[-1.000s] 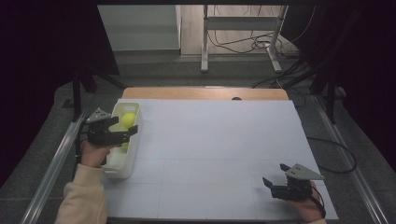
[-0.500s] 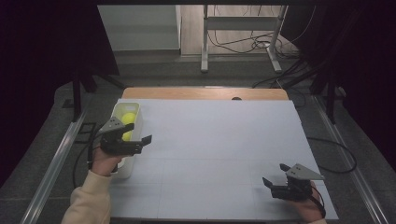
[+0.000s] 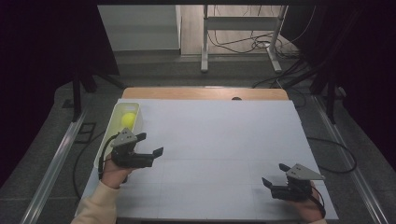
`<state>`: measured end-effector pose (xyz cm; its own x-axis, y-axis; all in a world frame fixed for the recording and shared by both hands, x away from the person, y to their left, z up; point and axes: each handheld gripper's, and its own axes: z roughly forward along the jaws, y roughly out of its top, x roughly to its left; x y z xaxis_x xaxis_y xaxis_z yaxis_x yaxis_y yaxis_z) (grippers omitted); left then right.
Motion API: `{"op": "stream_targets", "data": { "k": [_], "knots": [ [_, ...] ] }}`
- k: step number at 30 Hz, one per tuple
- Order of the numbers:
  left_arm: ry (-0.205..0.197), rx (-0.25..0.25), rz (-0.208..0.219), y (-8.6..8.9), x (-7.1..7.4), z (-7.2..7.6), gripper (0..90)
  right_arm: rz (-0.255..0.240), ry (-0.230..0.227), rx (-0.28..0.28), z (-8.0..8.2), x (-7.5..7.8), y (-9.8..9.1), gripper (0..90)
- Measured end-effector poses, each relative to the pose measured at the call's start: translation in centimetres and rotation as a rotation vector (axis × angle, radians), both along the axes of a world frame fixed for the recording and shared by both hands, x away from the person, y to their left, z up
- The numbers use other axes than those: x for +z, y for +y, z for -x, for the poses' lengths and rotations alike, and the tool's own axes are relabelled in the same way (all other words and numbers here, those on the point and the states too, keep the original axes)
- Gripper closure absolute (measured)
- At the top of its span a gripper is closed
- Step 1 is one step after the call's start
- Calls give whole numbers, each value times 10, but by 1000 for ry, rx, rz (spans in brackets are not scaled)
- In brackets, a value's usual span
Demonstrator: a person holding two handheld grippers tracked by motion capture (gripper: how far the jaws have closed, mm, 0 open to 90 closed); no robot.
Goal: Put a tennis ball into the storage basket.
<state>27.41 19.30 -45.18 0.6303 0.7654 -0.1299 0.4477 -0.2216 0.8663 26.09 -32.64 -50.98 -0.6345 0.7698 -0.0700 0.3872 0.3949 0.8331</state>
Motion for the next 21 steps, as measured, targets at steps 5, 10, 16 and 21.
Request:
{"op": "stream_targets", "data": {
  "k": [5,10,16,21],
  "knots": [
    [-1,-30,-17,-7,-6,8,111,-12,2,7,1,1,1,145],
    [4,-50,-31,-12,-17,16,111,-19,-2,19,1,1,1,145],
    [20,-70,-73,-19,-31,23,109,-17,-1,30,2,0,3,145],
    [33,-81,-98,-24,-40,31,109,-29,6,35,1,0,3,144]
  ]
}}
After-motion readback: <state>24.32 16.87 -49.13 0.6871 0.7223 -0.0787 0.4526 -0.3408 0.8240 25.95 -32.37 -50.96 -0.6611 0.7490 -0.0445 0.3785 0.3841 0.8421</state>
